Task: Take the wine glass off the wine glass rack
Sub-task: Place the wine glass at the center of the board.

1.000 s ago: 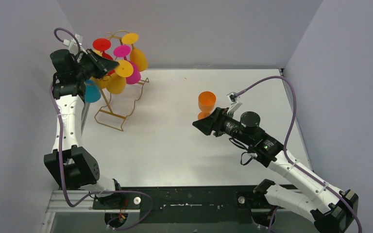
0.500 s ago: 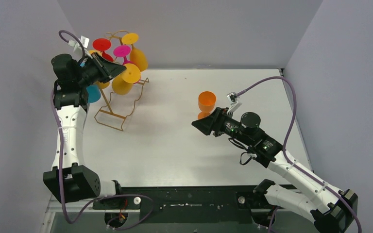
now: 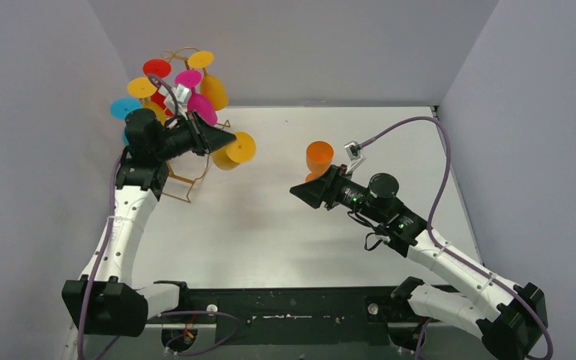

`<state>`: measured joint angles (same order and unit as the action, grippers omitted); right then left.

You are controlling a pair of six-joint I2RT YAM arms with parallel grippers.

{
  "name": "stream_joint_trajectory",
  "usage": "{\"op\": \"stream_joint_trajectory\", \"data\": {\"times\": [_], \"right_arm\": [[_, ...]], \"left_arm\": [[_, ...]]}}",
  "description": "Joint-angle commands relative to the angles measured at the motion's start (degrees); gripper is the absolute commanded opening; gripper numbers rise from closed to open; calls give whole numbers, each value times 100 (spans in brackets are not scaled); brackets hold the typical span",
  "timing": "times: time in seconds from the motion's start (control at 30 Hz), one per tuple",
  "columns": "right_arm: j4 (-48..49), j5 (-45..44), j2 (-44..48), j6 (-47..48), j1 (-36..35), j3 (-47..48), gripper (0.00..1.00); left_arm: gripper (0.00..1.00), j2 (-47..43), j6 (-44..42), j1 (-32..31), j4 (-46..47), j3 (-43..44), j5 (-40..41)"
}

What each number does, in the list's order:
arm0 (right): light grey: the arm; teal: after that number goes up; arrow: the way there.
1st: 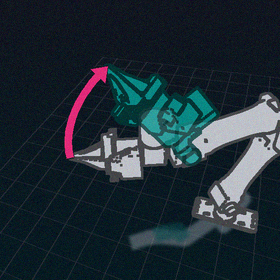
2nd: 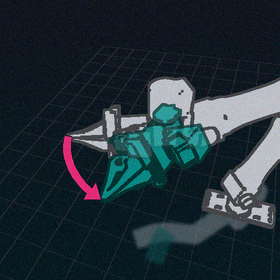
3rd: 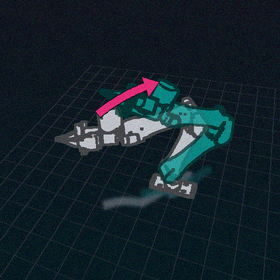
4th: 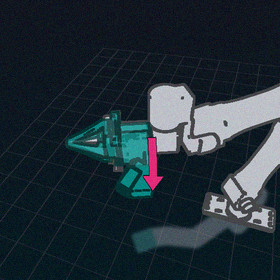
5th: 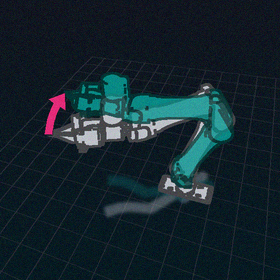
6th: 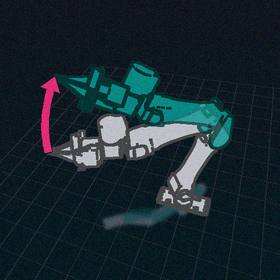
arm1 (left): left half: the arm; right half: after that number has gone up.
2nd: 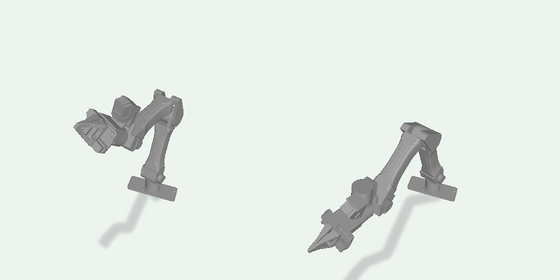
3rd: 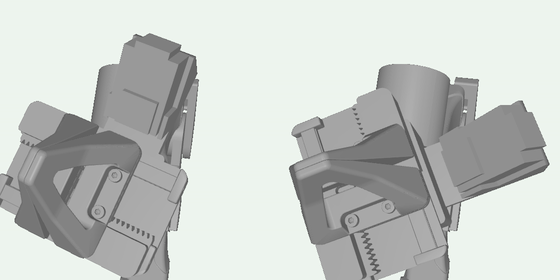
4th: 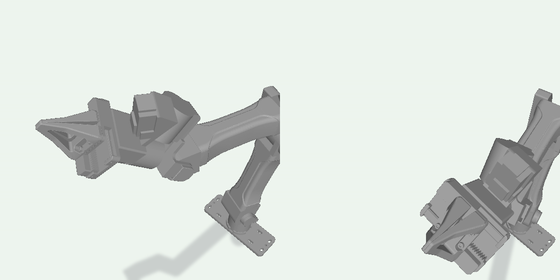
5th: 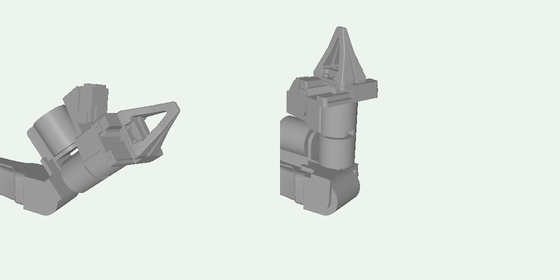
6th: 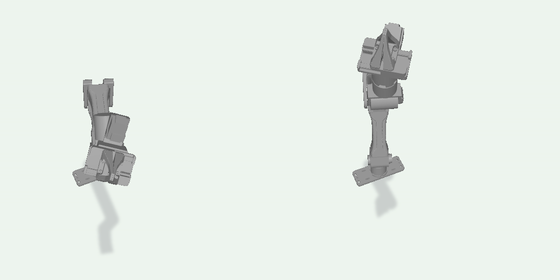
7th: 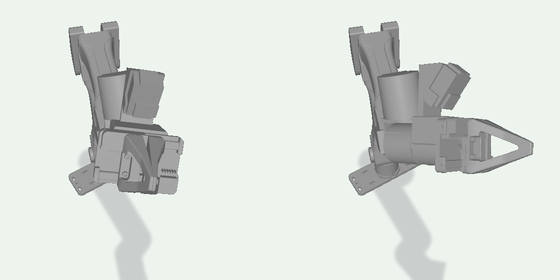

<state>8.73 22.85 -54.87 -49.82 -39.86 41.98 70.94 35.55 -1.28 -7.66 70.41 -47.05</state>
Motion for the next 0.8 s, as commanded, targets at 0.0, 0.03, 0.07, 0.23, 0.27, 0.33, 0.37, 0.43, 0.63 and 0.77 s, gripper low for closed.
{"op": "stream_joint_trajectory", "data": {"times": [0.0, 0.03, 0.07, 0.23, 0.27, 0.33, 0.37, 0.43, 0.63, 0.77], "right_arm": [[1234, 284, -165, -263, -51, -168, 63], [1438, 323, -230, -351, -51, -211, 63], [1528, 365, -293, -444, -49, -245, 62], [1950, 498, -563, -808, -44, -450, 62], [2013, 494, -576, -850, -54, -512, 62], [2176, 524, -586, -919, -66, -637, 63], [2233, 559, -598, -927, -70, -683, 63], [2234, 624, -632, -909, -66, -680, 63], [2683, 1194, -947, -1028, -94, -577, 62], [3386, 1540, -1224, -1367, -109, -629, 60]], "left_arm": [[0, -617, 56, -614, 829, -717, 105], [0, -747, 54, -710, 905, -879, 138], [0, -814, 73, -798, 964, -1063, 182], [0, -1494, 310, -1014, 1336, -1907, 188], [0, -1631, 282, -1020, 1288, -1986, 271], [0, -1771, 536, -1045, 1528, -2183, 185], [0, -1810, 694, -1052, 1686, -2301, 78], [0, -1930, 830, -1093, 1797, -2442, 12], [0, -2196, 1166, -1205, 2088, -2848, -13], [0, -2298, 1244, -1415, 2164, -3069, 138]]}}
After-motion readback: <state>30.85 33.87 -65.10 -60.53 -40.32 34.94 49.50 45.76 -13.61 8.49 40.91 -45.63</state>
